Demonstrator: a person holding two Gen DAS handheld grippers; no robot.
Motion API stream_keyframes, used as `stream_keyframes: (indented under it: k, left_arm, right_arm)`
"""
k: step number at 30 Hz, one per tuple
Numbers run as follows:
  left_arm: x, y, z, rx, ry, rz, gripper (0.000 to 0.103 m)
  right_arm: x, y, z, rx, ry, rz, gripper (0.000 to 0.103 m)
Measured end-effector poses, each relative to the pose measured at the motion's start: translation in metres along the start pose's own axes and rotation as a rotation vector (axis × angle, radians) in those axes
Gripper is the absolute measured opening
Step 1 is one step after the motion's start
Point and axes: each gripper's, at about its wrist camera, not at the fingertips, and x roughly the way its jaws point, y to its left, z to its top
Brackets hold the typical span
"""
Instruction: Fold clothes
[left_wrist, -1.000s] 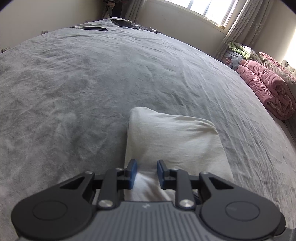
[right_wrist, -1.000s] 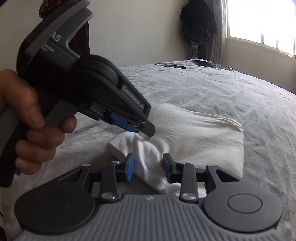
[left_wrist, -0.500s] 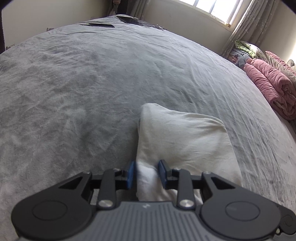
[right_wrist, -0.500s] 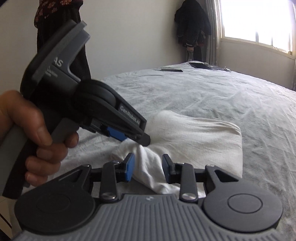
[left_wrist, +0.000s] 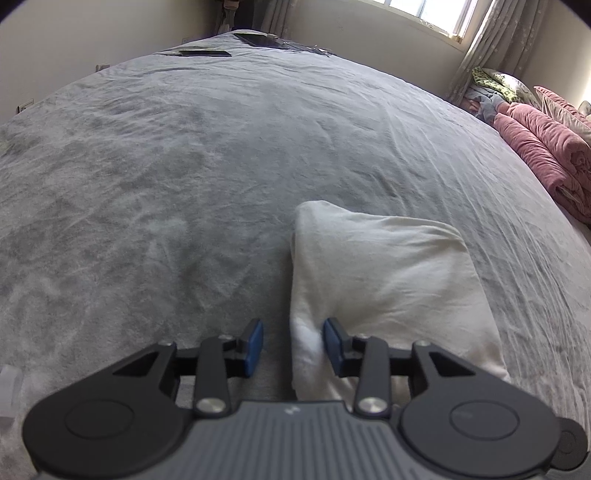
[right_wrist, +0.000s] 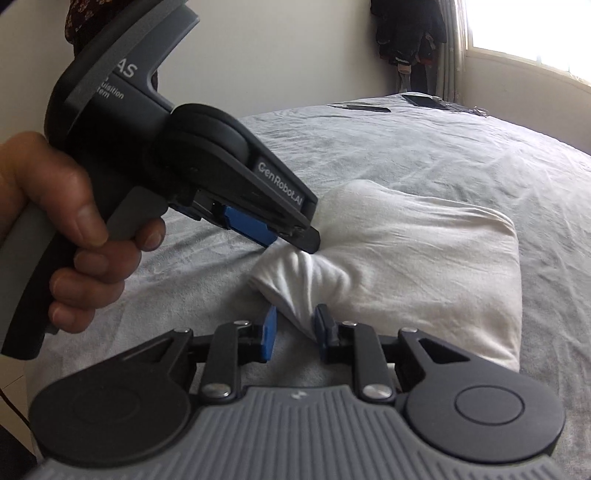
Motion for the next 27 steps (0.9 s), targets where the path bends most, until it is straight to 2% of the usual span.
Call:
stream_keyframes:
  k: [3, 5, 9, 15, 18, 21, 27]
  left_arm:
    - [0.000, -0.002, 0.000, 0.018, -0.003, 0.010, 0.038]
    - [0.000, -0.002, -0.001, 0.024, -0.004, 0.013, 0.039]
    - [-0.001, -0.007, -0.003, 0.070, -0.009, 0.025, 0.039]
    - [-0.002, -0.009, -0.003, 0.095, -0.012, 0.037, 0.039]
    - [-0.002, -0.009, -0.003, 0.092, -0.012, 0.039, 0.040]
    - [-0.002, -0.009, -0.003, 0.091, -0.012, 0.041, 0.040]
    - [-0.001, -0.010, -0.003, 0.092, -0.011, 0.042, 0.040]
  right_arm:
    - [-0.017, -0.018, -0.006, 0.083, -0.024, 0.008, 0.030]
    - [-0.028, -0.032, -0.009, 0.136, -0.043, 0.000, 0.031]
    - [-0.047, -0.058, -0.014, 0.185, -0.061, -0.075, 0.031]
    - [-0.062, -0.098, -0.026, 0.333, -0.072, -0.094, 0.034]
    - [-0.062, -0.111, -0.030, 0.402, -0.074, -0.070, 0.034]
    - [-0.055, -0.121, -0.032, 0.469, -0.077, -0.007, 0.038]
    - [-0.041, -0.151, -0.034, 0.655, -0.089, 0.140, 0.038]
